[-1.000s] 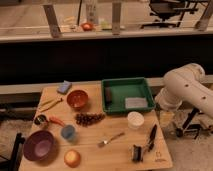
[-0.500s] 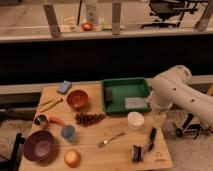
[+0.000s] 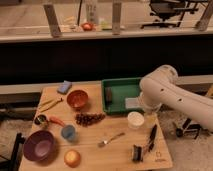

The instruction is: Place fork in red bowl

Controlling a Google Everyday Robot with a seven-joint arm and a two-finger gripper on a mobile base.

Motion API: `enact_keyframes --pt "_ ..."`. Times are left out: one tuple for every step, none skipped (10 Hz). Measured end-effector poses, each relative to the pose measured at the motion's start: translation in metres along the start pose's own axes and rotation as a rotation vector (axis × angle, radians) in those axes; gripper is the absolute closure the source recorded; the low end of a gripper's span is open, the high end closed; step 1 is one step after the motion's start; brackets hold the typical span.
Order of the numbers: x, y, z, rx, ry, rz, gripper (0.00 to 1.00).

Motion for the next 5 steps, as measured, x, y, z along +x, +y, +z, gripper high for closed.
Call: enact_keyframes --pt "-0.006 -0.003 0.001 0.000 0.000 -0.016 0.20" --pt "-0.013 -0.005 0.003 0.000 0.000 -0.034 0.20" --pt "-0.026 -0.009 0.003 -0.001 -0.001 -0.053 0.20" --pt "-0.035 -0.013 0.004 0.000 -0.002 -0.069 0.20" --pt "-0.040 -0.013 0.005 -0.003 -0.001 -0.083 0.20"
